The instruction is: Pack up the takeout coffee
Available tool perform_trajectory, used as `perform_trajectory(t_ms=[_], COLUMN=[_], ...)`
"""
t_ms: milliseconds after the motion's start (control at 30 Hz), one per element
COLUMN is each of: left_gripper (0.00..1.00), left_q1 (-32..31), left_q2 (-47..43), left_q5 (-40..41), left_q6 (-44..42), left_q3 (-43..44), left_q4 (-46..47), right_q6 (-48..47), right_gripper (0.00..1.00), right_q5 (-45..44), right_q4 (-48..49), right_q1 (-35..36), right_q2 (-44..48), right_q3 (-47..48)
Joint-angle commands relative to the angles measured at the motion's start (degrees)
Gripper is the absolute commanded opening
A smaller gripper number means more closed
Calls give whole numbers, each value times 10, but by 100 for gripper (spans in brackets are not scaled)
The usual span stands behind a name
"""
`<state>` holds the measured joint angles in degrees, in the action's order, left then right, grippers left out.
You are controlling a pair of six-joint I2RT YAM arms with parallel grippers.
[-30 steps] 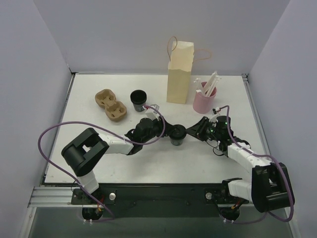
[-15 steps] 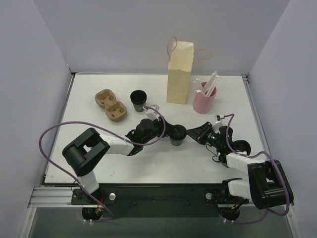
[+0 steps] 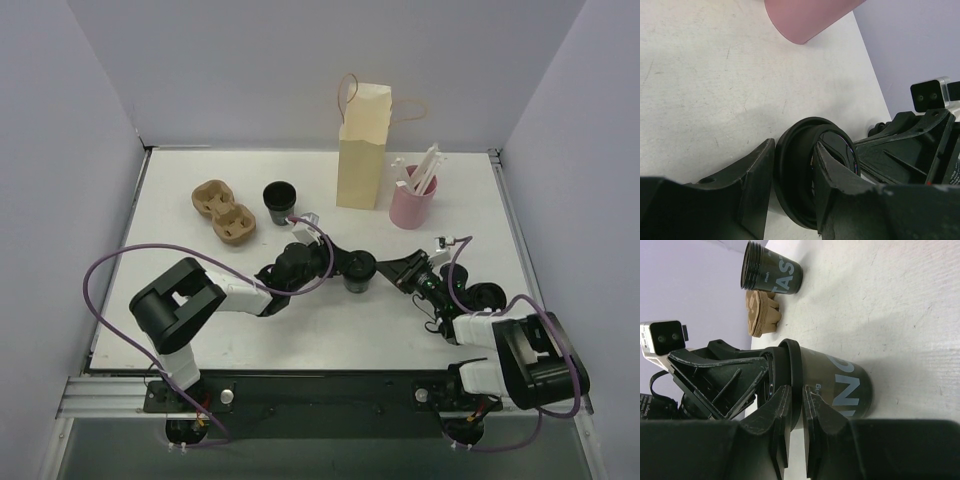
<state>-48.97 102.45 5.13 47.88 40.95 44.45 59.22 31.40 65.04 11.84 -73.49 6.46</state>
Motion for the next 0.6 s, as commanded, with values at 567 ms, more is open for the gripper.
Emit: perform_trajectory(t_ms=[567], left_gripper=[43], left_q1=[-18], left_q2=[100], left_q5=[12], left_q6=[-31], left_q3=[-91], left_q4=[-378], right_q6=[-27], right_gripper=[14], right_q5=[-8], right_q4=[-17], right_q1=[26], right_q2=[-98], right_q3=[-94])
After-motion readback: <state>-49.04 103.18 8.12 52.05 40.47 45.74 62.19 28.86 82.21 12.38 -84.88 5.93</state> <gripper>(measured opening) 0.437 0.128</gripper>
